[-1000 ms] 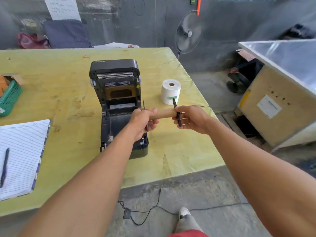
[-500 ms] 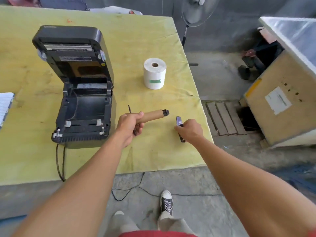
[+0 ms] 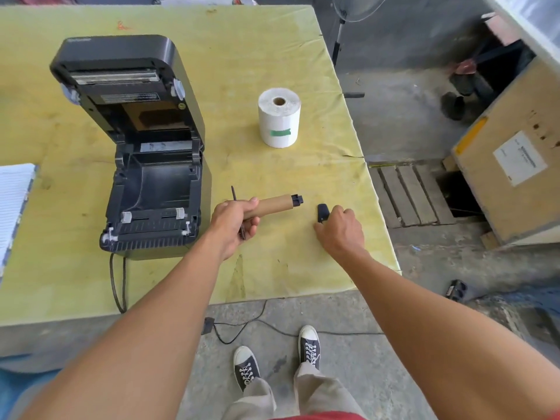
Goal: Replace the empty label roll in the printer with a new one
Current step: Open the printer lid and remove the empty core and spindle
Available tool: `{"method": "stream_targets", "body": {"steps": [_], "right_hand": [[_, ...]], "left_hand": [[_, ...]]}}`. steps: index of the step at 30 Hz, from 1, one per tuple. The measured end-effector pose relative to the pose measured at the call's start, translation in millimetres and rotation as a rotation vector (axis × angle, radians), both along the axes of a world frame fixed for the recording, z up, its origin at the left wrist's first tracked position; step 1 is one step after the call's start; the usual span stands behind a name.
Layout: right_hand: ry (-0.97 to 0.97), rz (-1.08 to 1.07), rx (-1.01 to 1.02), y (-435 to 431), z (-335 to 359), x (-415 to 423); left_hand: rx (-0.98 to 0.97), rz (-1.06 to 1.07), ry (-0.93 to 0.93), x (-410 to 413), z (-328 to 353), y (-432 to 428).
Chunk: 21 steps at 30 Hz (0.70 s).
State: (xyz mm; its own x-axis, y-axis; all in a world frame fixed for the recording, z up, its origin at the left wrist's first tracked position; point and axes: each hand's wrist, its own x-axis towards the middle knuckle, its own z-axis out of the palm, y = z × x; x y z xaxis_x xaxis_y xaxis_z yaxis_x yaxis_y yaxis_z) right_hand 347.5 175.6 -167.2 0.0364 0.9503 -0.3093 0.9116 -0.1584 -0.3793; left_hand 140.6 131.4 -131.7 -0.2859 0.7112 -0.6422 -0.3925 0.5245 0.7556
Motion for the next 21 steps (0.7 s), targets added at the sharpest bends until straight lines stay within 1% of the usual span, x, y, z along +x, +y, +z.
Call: {"method": "stream_targets", "body": {"steps": [3, 5, 7, 8, 9, 11, 13, 17, 19, 21], "right_hand": [[0.047, -0.026, -0.013, 4.5, 4.9, 4.0], [0.082, -0.060, 0.030, 8.8, 14.1, 4.8], [0.187, -0.116, 0.075, 15.9, 26.6, 3.9], [0.306, -0.156, 0.069, 20.6, 34.9, 2.7], [0.467, -0.202, 0.030, 24.9, 44.6, 0.8], [0.767, -0.271, -0.114, 31.6, 66.2, -5.3], [0.910, -0.255, -0.211, 37.7, 82.9, -12.4], [1.017, -0.200, -0.208, 45.4, 99.1, -25.8], [1.045, -0.231, -0.207, 47.9, 99.3, -28.2], [1.080, -0.304, -0.207, 51.1, 98.1, -27.7]], "left_hand": [[0.013, 0.006, -0.009, -2.2, 2.4, 4.1], [0.025, 0.006, -0.010, -3.8, 6.1, 6.8], [0.042, 0.016, -0.020, -4.3, 12.7, 10.7], [0.049, 0.026, -0.028, -4.3, 16.6, 13.2], [0.056, 0.038, -0.036, -4.2, 20.8, 16.0], [0.073, 0.042, -0.048, -3.6, 30.2, 22.4], [0.092, 0.016, -0.053, -2.4, 39.6, 28.9], [0.131, -0.032, -0.055, -3.9, 55.4, 41.8], [0.148, -0.045, -0.037, -5.9, 59.3, 47.6], [0.154, -0.045, -0.016, -6.5, 59.0, 51.1]]}}
